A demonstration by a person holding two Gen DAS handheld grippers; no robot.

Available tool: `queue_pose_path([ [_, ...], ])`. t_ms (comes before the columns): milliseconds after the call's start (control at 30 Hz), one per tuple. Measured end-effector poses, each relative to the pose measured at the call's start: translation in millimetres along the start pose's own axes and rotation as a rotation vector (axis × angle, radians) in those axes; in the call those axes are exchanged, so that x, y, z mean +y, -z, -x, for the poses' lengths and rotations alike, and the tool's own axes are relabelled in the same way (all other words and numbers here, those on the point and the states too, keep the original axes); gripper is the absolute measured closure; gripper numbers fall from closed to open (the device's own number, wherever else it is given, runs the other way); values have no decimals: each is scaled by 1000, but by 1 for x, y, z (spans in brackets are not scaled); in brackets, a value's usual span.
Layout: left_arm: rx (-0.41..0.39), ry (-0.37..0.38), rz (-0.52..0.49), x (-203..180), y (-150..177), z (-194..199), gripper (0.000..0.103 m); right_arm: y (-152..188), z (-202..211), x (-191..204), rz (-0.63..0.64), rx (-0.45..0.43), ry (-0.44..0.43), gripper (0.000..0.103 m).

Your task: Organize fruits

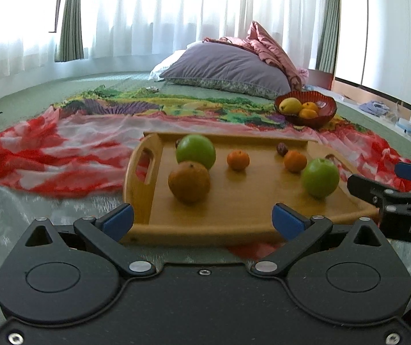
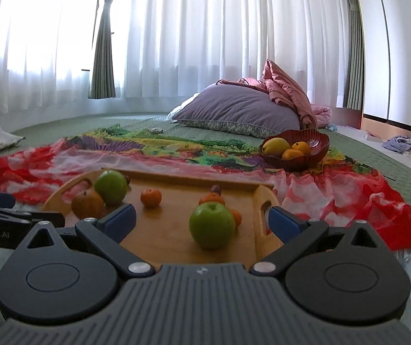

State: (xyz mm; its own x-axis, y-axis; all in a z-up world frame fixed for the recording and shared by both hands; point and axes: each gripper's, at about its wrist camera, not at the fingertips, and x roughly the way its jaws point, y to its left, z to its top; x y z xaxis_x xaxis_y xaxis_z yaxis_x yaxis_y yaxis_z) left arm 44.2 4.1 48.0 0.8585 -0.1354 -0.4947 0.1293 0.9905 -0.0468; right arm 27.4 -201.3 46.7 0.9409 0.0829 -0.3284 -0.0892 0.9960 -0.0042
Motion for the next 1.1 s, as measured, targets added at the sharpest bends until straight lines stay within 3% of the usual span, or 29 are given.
queue_pose_path([
  [433, 35, -59, -50, -5, 35, -22, 0, 45, -6, 12, 7, 57, 14, 0],
  [867, 69, -93, -52, 0, 46, -40, 0, 63, -20, 14, 4, 82, 31, 0],
  [1100, 93, -98, -49, 1, 47, -50, 0, 70, -34, 16, 12, 137, 36, 0],
])
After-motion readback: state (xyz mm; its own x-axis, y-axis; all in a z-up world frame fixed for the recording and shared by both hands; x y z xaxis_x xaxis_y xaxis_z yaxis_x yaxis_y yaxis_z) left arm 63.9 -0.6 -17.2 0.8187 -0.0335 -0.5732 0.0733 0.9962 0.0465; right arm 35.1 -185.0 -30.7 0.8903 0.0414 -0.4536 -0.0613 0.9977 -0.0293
